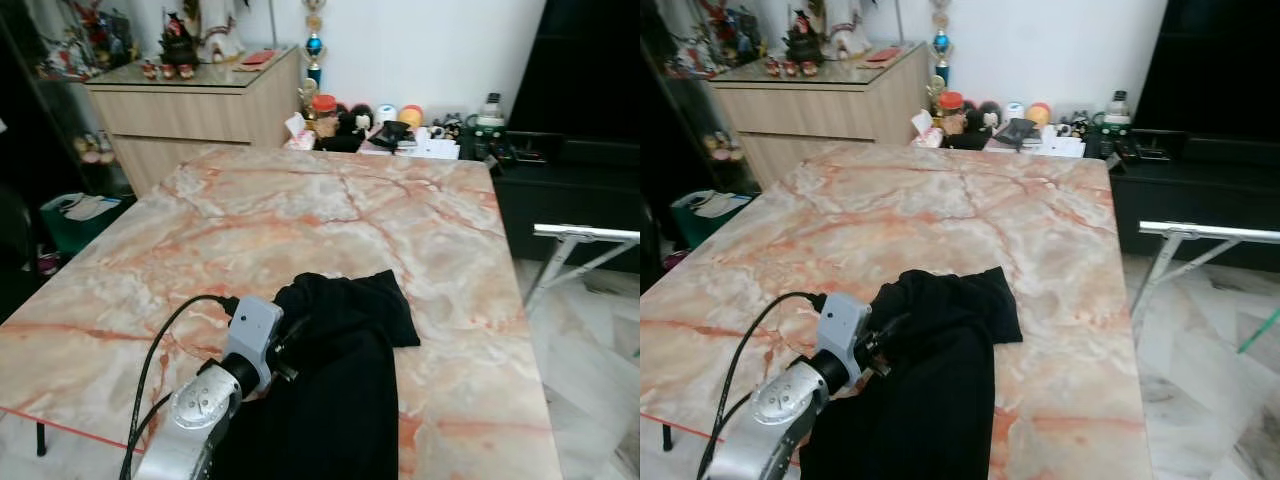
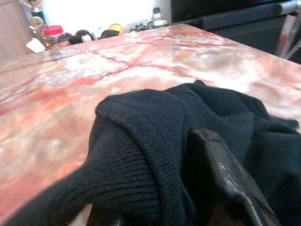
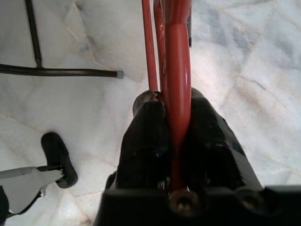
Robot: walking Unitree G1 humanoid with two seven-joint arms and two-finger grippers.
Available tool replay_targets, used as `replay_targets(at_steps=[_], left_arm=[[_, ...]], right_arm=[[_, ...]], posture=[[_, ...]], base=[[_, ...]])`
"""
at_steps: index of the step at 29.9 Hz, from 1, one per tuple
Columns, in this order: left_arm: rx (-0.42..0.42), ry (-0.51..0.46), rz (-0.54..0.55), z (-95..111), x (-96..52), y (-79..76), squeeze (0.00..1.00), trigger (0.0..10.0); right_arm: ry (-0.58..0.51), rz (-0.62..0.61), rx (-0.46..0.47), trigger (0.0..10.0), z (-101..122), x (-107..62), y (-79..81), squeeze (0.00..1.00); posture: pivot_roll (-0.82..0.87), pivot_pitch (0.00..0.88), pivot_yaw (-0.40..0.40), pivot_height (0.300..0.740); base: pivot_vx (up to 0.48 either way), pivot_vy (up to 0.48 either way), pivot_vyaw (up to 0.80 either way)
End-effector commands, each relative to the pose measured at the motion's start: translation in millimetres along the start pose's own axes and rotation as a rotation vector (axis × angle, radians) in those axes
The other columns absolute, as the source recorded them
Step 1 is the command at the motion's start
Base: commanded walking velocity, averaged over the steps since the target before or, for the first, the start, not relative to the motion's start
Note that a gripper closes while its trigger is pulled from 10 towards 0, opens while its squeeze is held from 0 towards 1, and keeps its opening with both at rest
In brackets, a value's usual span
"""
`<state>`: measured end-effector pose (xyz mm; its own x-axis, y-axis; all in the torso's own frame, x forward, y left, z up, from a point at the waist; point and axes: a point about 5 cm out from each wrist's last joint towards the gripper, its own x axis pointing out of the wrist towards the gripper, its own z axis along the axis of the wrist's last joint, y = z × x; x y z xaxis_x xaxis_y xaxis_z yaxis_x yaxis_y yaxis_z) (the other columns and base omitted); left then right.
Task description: Hang hanger
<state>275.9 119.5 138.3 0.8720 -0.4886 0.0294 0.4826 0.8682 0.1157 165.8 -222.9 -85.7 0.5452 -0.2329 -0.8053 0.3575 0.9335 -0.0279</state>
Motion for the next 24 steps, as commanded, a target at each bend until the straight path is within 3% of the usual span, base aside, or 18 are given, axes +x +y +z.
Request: replay_targets(at_steps=[1,8,11,14,20,22,24], left_arm=[[0.005,0.023,0.019,-2,-3.5,3.5,1.00,10.0],[0.013,0.103,-0.054,-11,-18.0,-5.1,1.00,10.0],[0.049,0.122,-0.042,-14,-21.1,-3.2,1.00,10.0],[0.031,0.123,0.004,-15,-23.5,1.6,1.00,10.0],[0.019,0.066,0.135,-2,-27.8,22.3,1.00,10.0],[-0.045,0.006,0.246,9,-37.5,43.8,1.00,10.0],[-0.053,-0.001,0.262,11,-39.9,47.6,1.00,10.0]], right_arm=[[0.008,0.009,0.012,10.0,-3,-0.5,4.6,0.00],[0.007,0.011,0.012,10.0,-3,-0.4,5.7,0.00],[0.008,0.010,0.013,10.0,-3,-0.5,5.6,0.00],[0.010,0.013,0.006,10.0,-3,-0.5,6.1,0.00],[0.011,0.012,0.004,10.0,-3,-0.4,5.5,0.00],[0.011,0.014,0.000,10.0,-3,-0.3,5.6,0.00],[0.011,0.015,-0.001,10.0,-3,-0.3,5.6,0.00]], posture=[[0.15,0.057,0.033,0.740],[0.15,0.063,0.036,0.740],[0.16,0.062,0.032,0.740],[0.16,0.058,0.032,0.740],[0.16,0.041,0.024,0.740],[0.17,0.035,0.022,0.740],[0.17,0.035,0.020,0.740]], base=[[0.000,0.000,0.00],[0.000,0.000,0.00],[0.000,0.000,0.00],[0.000,0.000,0.00],[0.000,0.000,0.00],[0.000,0.000,0.00],[0.000,0.000,0.00]])
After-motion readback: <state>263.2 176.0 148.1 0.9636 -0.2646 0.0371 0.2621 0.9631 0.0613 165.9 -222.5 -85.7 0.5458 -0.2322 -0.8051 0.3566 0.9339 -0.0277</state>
